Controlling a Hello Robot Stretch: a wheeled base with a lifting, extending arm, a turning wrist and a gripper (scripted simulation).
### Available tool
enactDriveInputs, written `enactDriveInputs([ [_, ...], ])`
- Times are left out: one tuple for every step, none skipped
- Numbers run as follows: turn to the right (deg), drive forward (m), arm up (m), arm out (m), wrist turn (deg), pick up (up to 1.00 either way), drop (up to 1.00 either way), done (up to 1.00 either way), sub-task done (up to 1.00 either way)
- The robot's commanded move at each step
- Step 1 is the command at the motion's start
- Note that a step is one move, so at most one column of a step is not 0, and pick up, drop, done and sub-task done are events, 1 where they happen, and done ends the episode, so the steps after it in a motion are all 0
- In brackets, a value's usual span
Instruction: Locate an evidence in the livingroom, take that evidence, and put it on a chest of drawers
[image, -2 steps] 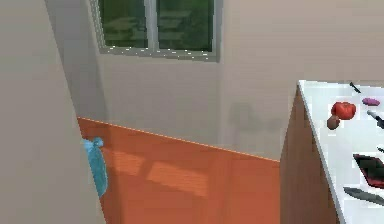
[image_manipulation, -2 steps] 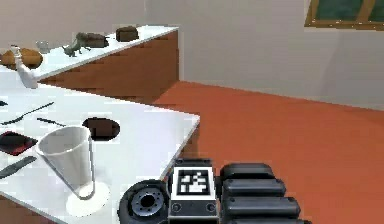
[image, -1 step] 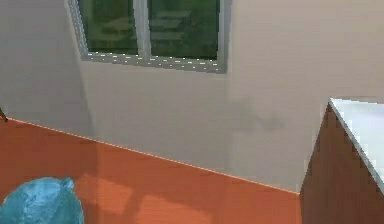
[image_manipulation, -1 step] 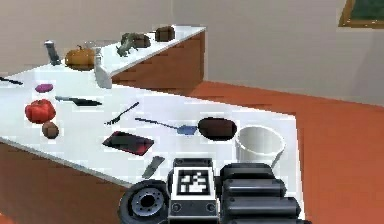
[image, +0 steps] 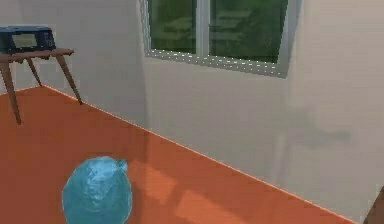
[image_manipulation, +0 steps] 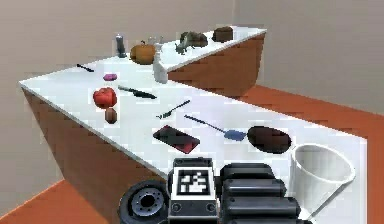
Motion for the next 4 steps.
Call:
enactDriveInputs([
  [0.0,1.0,0.0,0.0,0.0,0.0,0.0,0.0,0.0],
  [-21.0,0.0,0.0,0.0,0.0,0.0,0.0,0.0,0.0],
  [0.0,0.1,0.0,0.0,0.0,0.0,0.0,0.0,0.0],
  [21.0,0.0,0.0,0.0,0.0,0.0,0.0,0.0,0.0],
])
